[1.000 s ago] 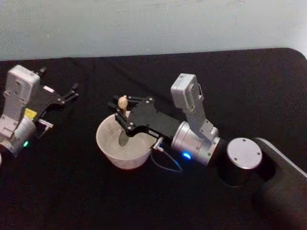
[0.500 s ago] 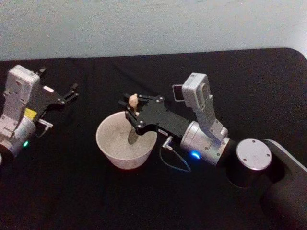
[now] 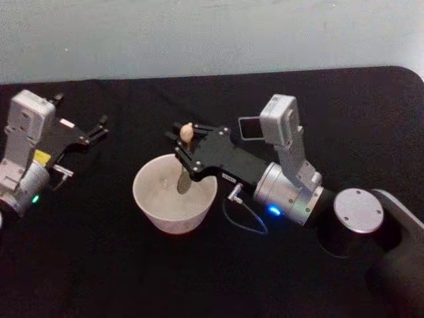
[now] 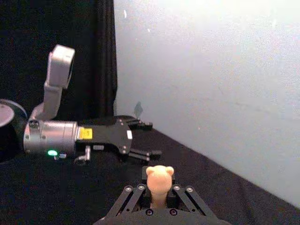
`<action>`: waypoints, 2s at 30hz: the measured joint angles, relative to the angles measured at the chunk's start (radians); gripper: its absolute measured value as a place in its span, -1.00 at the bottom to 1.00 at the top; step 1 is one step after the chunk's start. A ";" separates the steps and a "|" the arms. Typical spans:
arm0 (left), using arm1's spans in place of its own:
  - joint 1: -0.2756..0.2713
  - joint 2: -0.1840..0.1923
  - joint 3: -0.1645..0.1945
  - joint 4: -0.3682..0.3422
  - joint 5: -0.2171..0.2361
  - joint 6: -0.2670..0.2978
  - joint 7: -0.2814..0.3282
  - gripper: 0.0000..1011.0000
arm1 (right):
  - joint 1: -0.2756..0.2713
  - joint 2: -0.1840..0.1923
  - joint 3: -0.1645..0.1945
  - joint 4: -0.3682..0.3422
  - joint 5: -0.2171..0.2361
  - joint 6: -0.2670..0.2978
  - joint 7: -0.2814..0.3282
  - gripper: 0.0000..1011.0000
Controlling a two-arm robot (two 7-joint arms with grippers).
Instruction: Pick up the stirring spoon with one hand, stir inside the cup, then place it back in its original position.
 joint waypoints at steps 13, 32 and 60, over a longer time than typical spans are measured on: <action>0.000 0.000 0.000 0.000 0.000 0.000 0.000 0.98 | -0.010 0.031 0.017 -0.118 0.024 0.020 -0.002 -0.68; 0.000 0.000 0.000 0.000 0.000 0.000 0.000 0.98 | -0.014 0.063 0.072 -0.210 0.033 0.014 -0.052 -0.68; 0.000 0.000 0.000 0.000 0.000 0.000 0.000 0.98 | -0.066 0.095 0.202 -0.268 0.031 0.078 -0.145 -0.68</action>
